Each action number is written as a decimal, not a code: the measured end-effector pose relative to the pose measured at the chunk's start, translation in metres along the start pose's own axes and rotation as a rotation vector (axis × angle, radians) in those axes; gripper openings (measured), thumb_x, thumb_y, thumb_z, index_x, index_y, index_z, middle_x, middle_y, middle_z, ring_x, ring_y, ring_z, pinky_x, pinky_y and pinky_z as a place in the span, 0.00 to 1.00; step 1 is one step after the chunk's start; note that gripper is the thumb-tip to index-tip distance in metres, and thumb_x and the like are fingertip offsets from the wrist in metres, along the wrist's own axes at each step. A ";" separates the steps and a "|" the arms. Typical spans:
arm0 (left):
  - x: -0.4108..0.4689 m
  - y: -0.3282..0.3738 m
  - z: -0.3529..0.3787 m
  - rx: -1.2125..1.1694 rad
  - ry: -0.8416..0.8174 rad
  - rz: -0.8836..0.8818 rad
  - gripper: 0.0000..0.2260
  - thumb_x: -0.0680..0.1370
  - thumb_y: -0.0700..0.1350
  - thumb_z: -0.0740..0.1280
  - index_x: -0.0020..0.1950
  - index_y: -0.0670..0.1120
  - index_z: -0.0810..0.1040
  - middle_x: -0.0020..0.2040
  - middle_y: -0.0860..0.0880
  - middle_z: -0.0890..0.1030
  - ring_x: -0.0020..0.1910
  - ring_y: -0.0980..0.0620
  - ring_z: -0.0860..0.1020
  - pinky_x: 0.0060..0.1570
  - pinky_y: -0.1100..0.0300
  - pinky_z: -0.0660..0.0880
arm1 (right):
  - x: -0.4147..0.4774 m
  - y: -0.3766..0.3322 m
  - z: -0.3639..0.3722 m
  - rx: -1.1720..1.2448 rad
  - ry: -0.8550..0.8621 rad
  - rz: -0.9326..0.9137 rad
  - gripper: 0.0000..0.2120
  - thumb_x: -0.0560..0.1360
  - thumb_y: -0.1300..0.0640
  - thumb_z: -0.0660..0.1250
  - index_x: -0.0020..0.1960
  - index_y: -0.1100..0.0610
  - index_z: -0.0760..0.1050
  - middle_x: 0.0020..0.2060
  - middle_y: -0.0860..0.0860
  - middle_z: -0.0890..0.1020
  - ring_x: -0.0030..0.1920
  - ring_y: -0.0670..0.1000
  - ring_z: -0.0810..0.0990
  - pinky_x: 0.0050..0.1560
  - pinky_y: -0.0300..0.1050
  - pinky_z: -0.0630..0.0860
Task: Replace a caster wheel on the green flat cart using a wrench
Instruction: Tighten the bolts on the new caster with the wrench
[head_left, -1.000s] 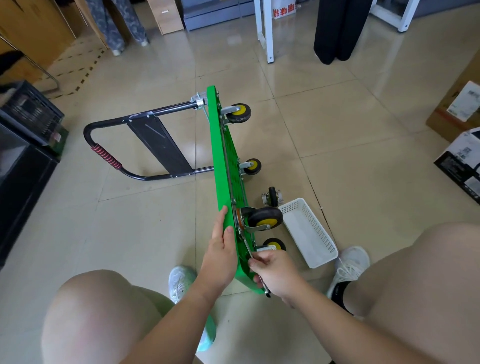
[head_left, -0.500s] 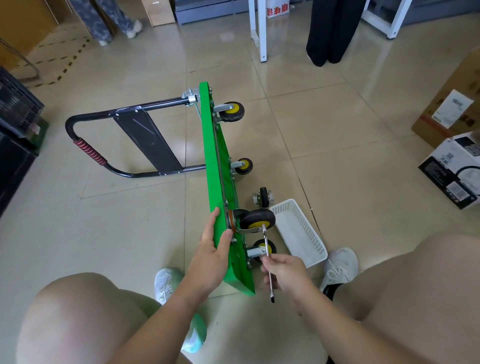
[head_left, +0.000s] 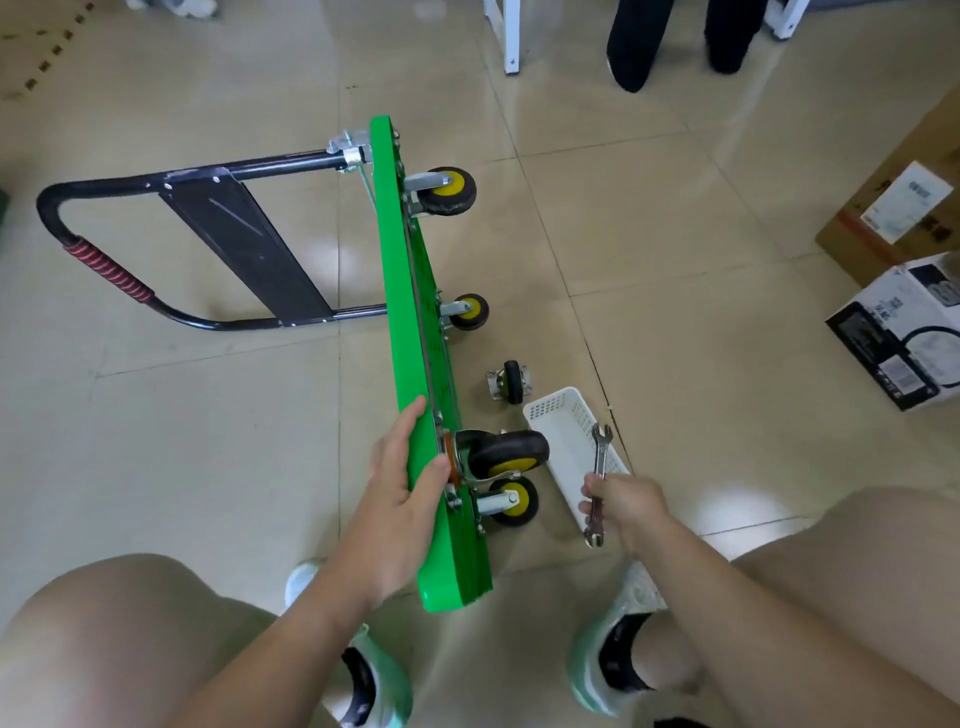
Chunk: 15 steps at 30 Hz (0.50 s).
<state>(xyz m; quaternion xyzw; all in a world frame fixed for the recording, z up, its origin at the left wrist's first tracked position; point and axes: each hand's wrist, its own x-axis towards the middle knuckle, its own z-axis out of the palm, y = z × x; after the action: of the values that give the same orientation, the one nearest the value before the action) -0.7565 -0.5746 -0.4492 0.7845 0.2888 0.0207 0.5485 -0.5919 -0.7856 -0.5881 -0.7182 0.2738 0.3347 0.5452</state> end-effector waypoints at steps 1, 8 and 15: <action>0.000 -0.001 0.001 0.001 -0.002 -0.004 0.25 0.86 0.51 0.60 0.76 0.74 0.55 0.75 0.64 0.63 0.65 0.84 0.61 0.70 0.65 0.60 | 0.016 0.000 -0.001 -0.069 0.001 0.017 0.05 0.75 0.66 0.71 0.49 0.68 0.78 0.35 0.60 0.82 0.31 0.57 0.82 0.39 0.53 0.78; 0.001 -0.006 0.003 -0.043 0.008 -0.038 0.26 0.81 0.60 0.60 0.76 0.78 0.54 0.78 0.70 0.62 0.77 0.66 0.63 0.79 0.52 0.62 | 0.115 0.016 0.013 -0.472 0.045 0.107 0.17 0.74 0.68 0.71 0.59 0.73 0.73 0.39 0.64 0.83 0.29 0.58 0.83 0.30 0.49 0.79; -0.002 -0.007 0.005 -0.114 0.010 -0.067 0.27 0.78 0.61 0.62 0.72 0.82 0.57 0.77 0.67 0.67 0.73 0.59 0.73 0.71 0.52 0.71 | 0.143 0.027 0.030 -0.834 -0.011 0.105 0.16 0.80 0.60 0.64 0.65 0.65 0.75 0.51 0.57 0.76 0.57 0.59 0.79 0.38 0.41 0.73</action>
<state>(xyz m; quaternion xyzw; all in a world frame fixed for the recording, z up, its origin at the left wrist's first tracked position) -0.7595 -0.5783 -0.4564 0.7417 0.3157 0.0227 0.5914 -0.5281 -0.7674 -0.7212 -0.8607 0.1482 0.4477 0.1916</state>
